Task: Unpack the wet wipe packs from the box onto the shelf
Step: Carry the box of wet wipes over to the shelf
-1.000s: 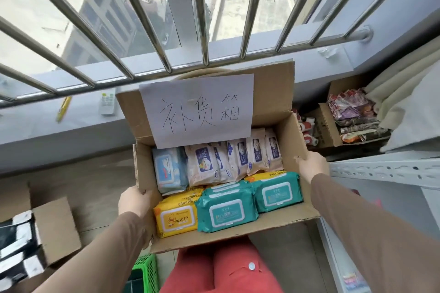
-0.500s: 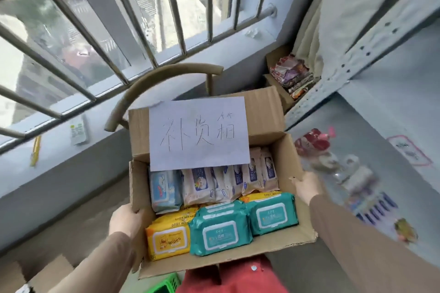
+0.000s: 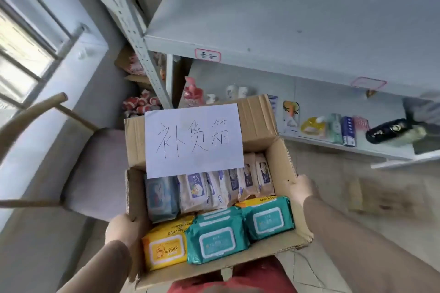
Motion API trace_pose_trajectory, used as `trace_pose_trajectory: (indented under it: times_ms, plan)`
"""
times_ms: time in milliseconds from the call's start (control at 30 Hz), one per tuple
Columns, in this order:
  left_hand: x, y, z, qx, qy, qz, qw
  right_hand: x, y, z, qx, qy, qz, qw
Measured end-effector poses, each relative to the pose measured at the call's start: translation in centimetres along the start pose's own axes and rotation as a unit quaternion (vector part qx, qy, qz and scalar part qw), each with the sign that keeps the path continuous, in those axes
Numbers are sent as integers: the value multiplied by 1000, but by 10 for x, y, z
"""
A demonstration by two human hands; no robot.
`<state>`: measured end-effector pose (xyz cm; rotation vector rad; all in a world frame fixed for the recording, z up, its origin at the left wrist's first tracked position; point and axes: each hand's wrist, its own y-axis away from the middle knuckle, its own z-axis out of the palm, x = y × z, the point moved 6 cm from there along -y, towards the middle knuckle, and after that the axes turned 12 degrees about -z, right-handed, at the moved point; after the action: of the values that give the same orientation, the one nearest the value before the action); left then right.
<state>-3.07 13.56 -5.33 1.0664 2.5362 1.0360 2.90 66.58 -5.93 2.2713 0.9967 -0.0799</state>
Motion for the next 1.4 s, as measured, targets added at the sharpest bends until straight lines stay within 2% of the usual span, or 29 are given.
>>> trace_pose_trajectory:
  times_ms: [300, 467, 667, 967, 1200, 1400]
  plan:
    - [154, 96, 120, 18, -123, 158, 980, 241, 39, -62, 61, -86, 125, 987]
    - [223, 173, 210, 17, -168, 192, 967, 370, 46, -105, 68, -97, 164, 979]
    - [305, 274, 316, -20, -186, 236, 954, 503, 47, -167, 100, -101, 200, 970]
    - [411, 366, 447, -75, -172, 259, 947, 639, 13, -246, 131, -108, 252, 953]
    - [482, 416, 522, -58, -216, 256, 940, 720, -28, -289, 133, -122, 276, 944]
    - [509, 444, 583, -49, -210, 232, 949, 784, -77, -311, 114, -131, 261, 949]
